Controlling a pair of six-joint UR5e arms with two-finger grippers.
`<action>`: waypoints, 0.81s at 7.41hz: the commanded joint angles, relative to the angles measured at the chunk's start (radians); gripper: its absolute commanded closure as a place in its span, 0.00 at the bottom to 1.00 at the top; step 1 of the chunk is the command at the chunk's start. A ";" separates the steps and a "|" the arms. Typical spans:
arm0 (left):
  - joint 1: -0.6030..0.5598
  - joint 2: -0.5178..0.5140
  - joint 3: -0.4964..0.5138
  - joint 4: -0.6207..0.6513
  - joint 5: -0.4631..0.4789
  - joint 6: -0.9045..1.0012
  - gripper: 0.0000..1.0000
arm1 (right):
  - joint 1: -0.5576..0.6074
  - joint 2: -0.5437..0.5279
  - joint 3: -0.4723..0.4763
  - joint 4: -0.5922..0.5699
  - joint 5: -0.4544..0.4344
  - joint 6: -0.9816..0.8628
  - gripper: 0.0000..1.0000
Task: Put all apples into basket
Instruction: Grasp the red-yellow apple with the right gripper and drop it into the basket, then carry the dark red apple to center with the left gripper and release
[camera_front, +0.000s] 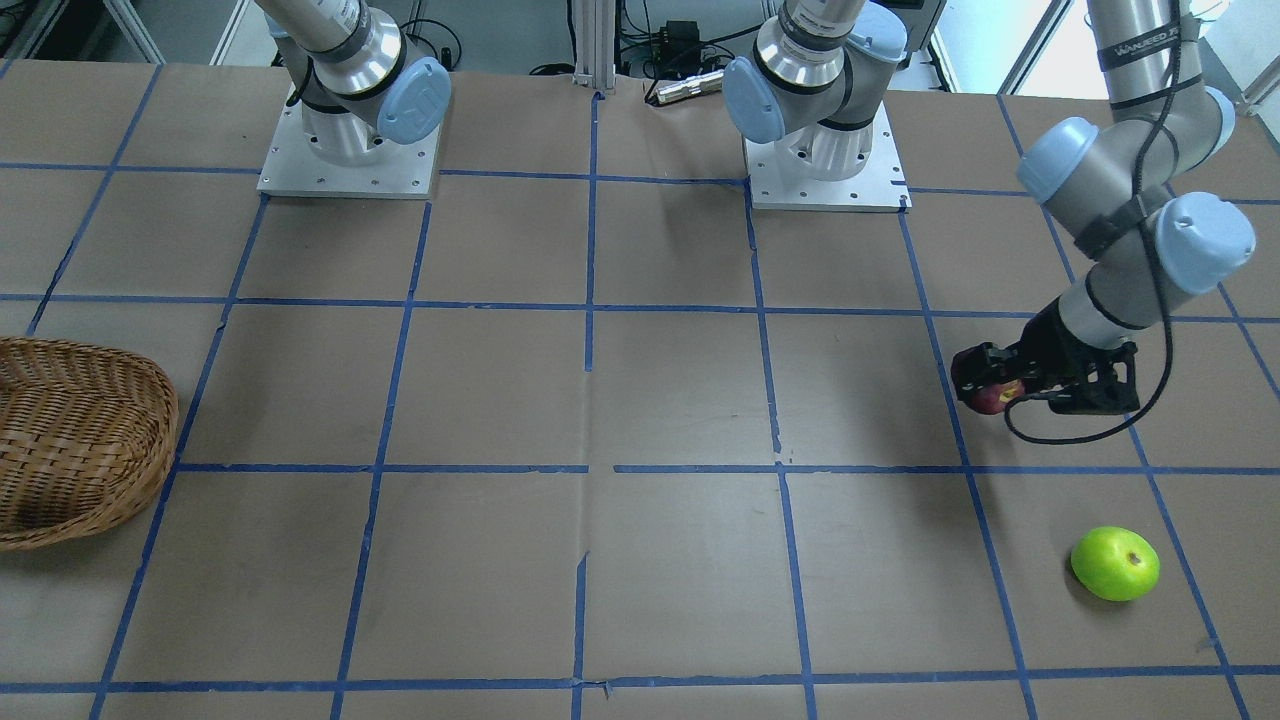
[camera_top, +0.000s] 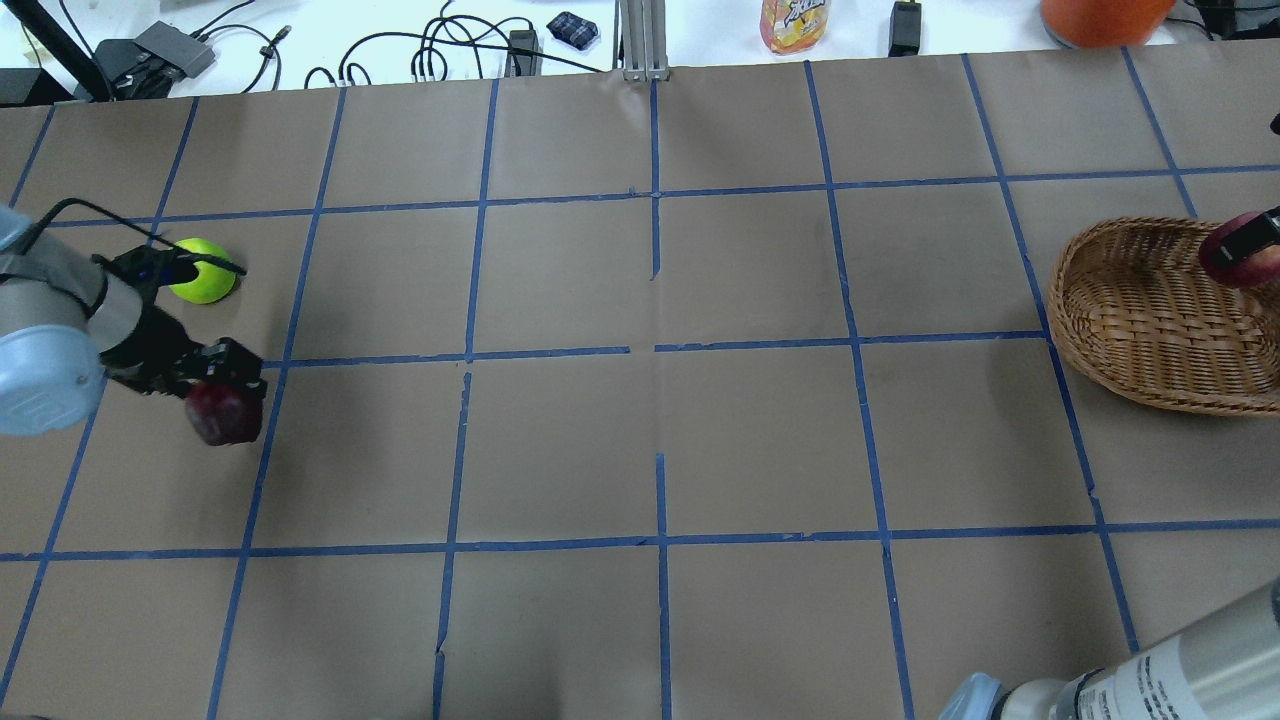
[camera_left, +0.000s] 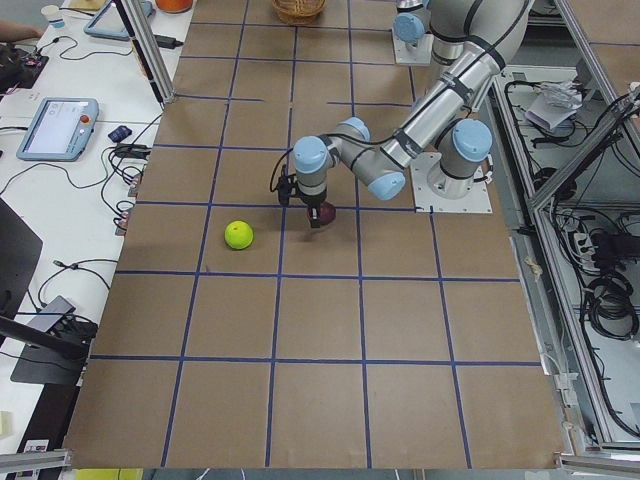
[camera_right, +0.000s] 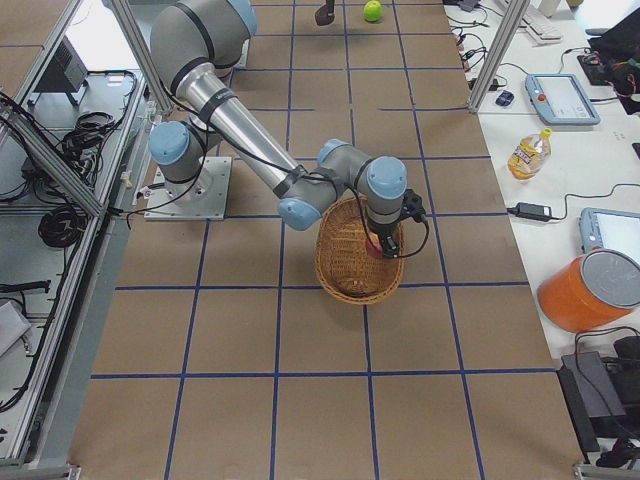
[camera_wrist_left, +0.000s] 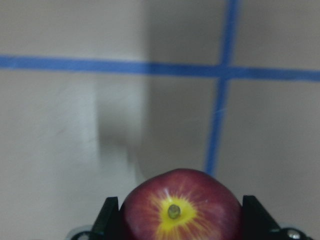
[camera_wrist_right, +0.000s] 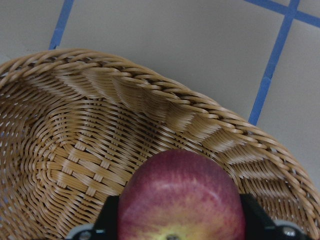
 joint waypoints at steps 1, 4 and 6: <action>-0.319 -0.065 0.102 0.012 -0.021 -0.381 0.97 | -0.012 -0.001 0.001 0.016 0.002 -0.008 0.00; -0.549 -0.174 0.269 0.064 -0.207 -0.689 0.97 | 0.002 -0.052 -0.001 0.108 -0.010 0.001 0.00; -0.622 -0.258 0.289 0.156 -0.201 -0.767 0.95 | 0.095 -0.132 0.002 0.238 -0.015 0.036 0.00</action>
